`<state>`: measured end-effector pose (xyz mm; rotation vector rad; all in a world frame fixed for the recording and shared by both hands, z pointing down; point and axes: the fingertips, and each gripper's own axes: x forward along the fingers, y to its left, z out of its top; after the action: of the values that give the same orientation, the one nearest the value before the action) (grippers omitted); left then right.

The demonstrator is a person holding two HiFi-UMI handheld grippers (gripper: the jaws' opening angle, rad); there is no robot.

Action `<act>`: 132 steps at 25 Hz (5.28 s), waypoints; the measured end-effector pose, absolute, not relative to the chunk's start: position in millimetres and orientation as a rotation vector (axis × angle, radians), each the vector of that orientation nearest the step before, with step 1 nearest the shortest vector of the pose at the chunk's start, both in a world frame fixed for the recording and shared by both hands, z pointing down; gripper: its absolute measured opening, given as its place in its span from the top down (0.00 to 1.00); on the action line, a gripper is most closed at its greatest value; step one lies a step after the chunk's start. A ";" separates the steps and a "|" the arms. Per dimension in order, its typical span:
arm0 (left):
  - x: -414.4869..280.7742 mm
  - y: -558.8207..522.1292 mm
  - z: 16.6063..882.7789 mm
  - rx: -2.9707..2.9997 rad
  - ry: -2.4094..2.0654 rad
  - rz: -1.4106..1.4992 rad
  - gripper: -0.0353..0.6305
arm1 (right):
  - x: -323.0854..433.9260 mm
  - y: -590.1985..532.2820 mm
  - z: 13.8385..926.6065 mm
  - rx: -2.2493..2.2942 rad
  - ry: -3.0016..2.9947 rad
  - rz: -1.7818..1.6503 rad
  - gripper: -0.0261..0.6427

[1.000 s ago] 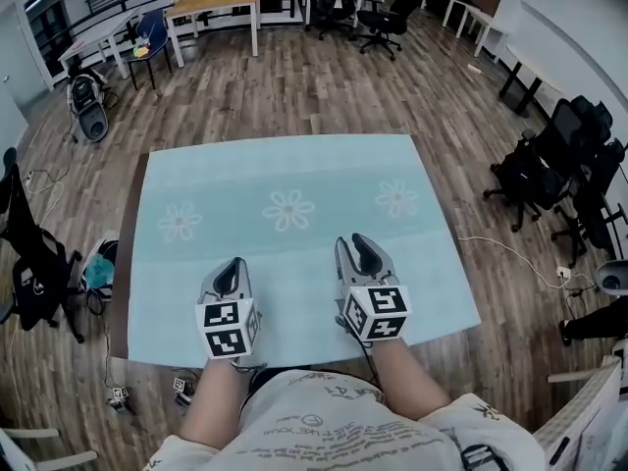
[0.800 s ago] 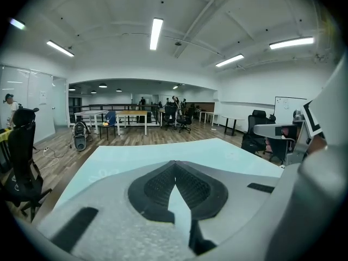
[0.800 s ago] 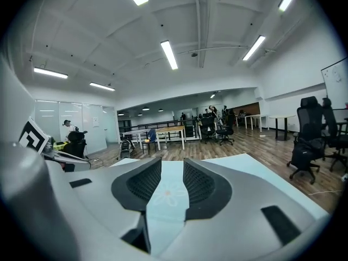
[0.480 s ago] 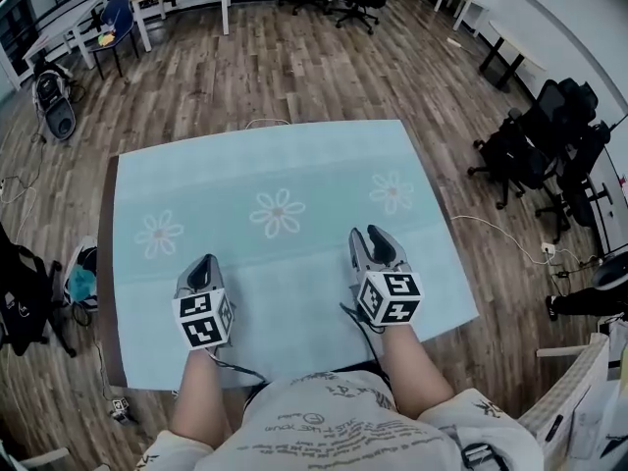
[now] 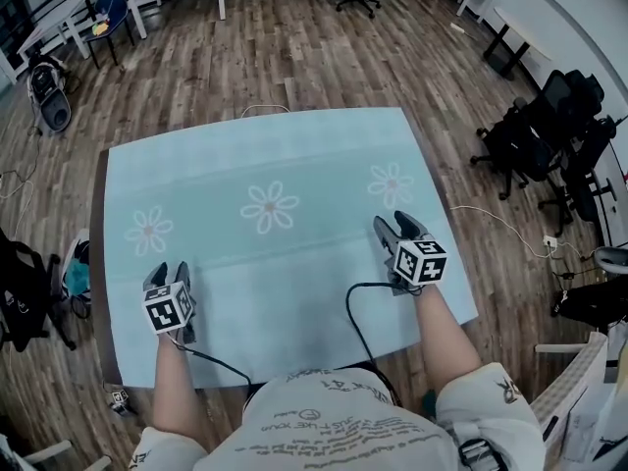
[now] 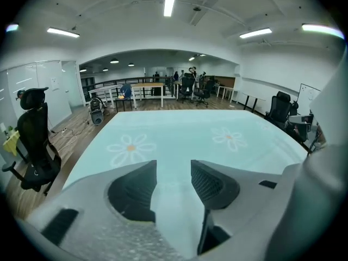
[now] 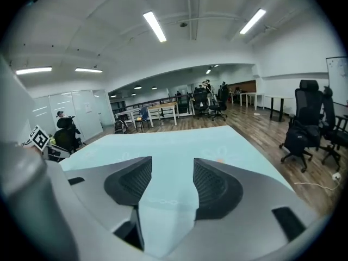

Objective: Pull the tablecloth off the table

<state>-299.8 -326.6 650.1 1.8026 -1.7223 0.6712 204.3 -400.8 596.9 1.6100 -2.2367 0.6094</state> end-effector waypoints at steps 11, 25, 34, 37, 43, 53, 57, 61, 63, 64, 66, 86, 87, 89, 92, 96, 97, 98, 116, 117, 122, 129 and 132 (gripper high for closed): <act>-359.5 -317.8 731.7 1.612 -1.627 0.866 0.45 | 288.9 -428.1 696.2 1.553 -1.902 0.789 0.57; -369.0 -317.0 752.7 1.546 -1.577 0.754 0.42 | 307.0 -431.7 745.5 1.591 -1.696 0.877 0.56; -367.7 -317.7 752.1 1.583 -1.572 0.773 0.45 | 293.7 -434.2 746.5 1.504 -1.677 0.904 0.66; -357.1 -319.8 751.0 1.628 -1.541 0.783 0.57 | 281.3 -434.7 747.0 1.460 -1.678 0.921 0.81; -326.5 -321.4 752.1 1.686 -1.521 0.874 0.93 | 266.8 -431.3 746.0 1.463 -1.632 0.884 0.94; -261.0 -328.3 731.1 1.808 -1.396 0.622 0.94 | 173.4 -407.4 739.0 1.203 -1.887 0.972 0.94; -218.3 -338.1 691.1 1.923 -1.344 0.460 0.93 | 119.2 -397.2 711.8 1.107 -2.044 0.913 0.94; -194.6 -342.6 654.7 1.995 -1.286 0.370 0.94 | 70.8 -384.9 676.9 1.001 -2.184 0.865 0.94; -186.7 -345.5 635.0 2.037 -1.263 0.332 0.94 | 48.5 -381.0 657.8 0.966 -2.240 0.852 0.94; -182.1 -347.0 624.5 2.063 -1.251 0.313 0.94 | 38.7 -379.5 648.3 0.954 -2.267 0.843 0.94; -172.0 -348.9 604.6 2.123 -1.234 0.297 0.94 | 20.7 -375.6 629.7 0.929 -2.321 0.817 0.94; -105.2 -312.0 410.9 2.559 -1.371 0.132 0.94 | -9.4 -309.7 440.3 0.807 -2.814 0.600 0.94; -101.8 -307.9 402.6 2.575 -1.404 0.148 0.94 | -7.6 -305.5 431.6 0.809 -2.834 0.571 0.94; -96.1 -298.3 388.0 2.604 -1.450 0.165 0.94 | -9.1 -295.3 414.6 0.803 -2.873 0.508 0.94; -85.0 -281.0 364.8 2.657 -1.501 0.183 0.94 | -12.6 -279.8 389.2 0.805 -2.924 0.437 0.94; -58.7 -254.2 320.1 2.748 -1.596 0.182 0.94 | -0.6 -257.7 344.5 0.827 -3.012 0.342 0.94; -55.1 -249.9 306.9 2.762 -1.634 0.164 0.94 | 3.1 -253.1 330.4 0.844 -3.041 0.319 0.94; -53.9 -246.8 293.9 2.765 -1.671 0.140 0.94 | 6.5 -249.3 315.6 0.870 -3.068 0.294 0.94; -70.4 -277.4 285.9 2.506 -2.022 0.161 0.93 | 62.7 -277.1 279.0 1.617 -2.775 0.022 0.94; -70.1 -279.1 290.0 2.500 -2.026 0.172 0.93 | 62.8 -279.0 281.9 1.617 -2.770 0.031 0.94; -67.8 -282.9 303.8 2.470 -2.023 0.201 0.93 | 61.4 -284.1 293.4 1.597 -2.761 0.054 0.94; -73.1 -286.3 305.4 2.455 -2.024 0.188 0.93 | 54.9 -288.0 300.1 1.573 -2.767 0.086 0.94; -71.8 -287.5 311.6 2.452 -2.010 0.199 0.93 | 57.5 -289.3 302.1 1.572 -2.766 0.093 0.94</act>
<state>-71.8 -287.5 311.6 2.4522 -2.0096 0.1990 57.5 -289.3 302.1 1.5721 -2.7665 0.0931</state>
